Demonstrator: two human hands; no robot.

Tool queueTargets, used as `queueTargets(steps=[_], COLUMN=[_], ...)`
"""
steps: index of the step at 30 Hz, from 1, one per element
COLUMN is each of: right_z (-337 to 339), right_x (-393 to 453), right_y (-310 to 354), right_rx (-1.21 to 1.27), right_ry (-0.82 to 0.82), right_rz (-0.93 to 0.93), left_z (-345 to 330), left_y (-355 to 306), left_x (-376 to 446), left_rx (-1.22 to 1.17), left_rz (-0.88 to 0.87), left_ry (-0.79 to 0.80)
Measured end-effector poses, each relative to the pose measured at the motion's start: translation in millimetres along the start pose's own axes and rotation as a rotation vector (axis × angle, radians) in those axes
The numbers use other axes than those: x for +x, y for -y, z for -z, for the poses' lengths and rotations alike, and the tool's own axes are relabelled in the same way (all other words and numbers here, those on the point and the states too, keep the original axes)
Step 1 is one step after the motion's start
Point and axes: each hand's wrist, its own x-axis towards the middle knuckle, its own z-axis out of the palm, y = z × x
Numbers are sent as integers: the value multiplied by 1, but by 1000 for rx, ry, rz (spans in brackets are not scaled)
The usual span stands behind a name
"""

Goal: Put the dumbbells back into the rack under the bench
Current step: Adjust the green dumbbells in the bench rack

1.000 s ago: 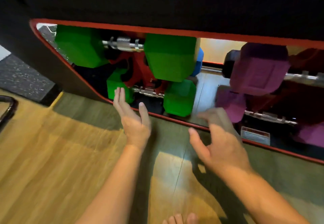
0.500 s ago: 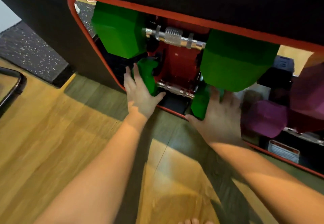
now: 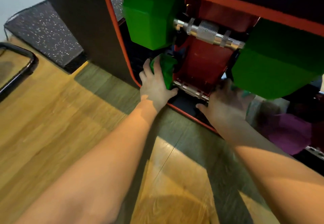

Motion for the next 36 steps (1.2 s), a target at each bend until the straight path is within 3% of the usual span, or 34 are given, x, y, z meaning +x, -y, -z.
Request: queueTargets(steps=[3,6,9,12,20,29,36], right_z=[-2,-13,-33,-42,-59,-46,-26], right_x=[5,14,22,27,31,26,19], right_y=[-1,-4,-2,-2,-3,-5,-8], right_rx=[175,106,353,458,420,284,156], right_ry=[42,2,80,18,-108,84,98], right_rz=[-32,-32,-52,-65,-76,-41,51], left_z=[1,2,2,7,4,1,1], left_y=[1,2,4,1,4,6,7], left_x=[0,1,0,1,1,0,0], left_rx=[2,-1,-21,-43,-53,-68,-87], left_rz=[-10,-27,-30,-40,-16,-18,-32], left_ry=[26,25,20,-1,-2,3,-2])
